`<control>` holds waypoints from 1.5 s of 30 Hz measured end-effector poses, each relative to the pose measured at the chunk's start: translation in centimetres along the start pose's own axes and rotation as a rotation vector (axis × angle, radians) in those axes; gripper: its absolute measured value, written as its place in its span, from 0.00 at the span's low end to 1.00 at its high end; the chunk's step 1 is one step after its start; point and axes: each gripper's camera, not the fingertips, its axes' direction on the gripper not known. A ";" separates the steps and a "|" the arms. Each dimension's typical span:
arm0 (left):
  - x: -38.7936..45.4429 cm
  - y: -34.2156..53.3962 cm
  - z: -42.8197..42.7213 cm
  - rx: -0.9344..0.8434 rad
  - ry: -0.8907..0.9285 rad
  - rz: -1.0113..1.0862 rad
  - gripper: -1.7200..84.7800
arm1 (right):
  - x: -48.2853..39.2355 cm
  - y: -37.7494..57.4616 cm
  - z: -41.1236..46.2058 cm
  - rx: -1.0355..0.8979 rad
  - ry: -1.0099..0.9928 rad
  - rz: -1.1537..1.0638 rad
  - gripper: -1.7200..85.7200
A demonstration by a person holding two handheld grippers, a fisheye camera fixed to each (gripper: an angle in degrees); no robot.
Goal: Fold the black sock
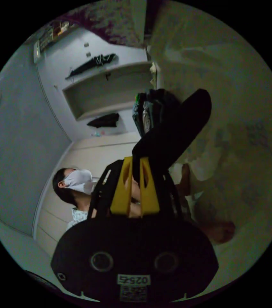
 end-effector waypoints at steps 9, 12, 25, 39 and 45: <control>24.3 30.5 -19.7 0.499 -0.198 0.438 0.03 | -13.4 -20.0 38.0 -0.525 -0.115 -0.279 0.06; 30.9 42.5 -23.3 0.692 -0.364 0.512 0.03 | -16.4 -22.2 51.2 -0.642 -0.155 -0.368 0.06; 11.0 72.8 -31.8 1.115 -0.036 -0.045 0.03 | 2.7 -24.1 81.5 -0.714 0.412 -0.203 0.02; 8.1 92.8 -16.6 1.379 -0.565 0.121 0.03 | -4.1 -12.7 77.2 -0.398 0.904 -0.875 0.06; 12.5 89.8 4.2 1.799 -1.671 0.347 0.01 | -8.2 3.2 66.9 0.181 1.194 -1.308 0.01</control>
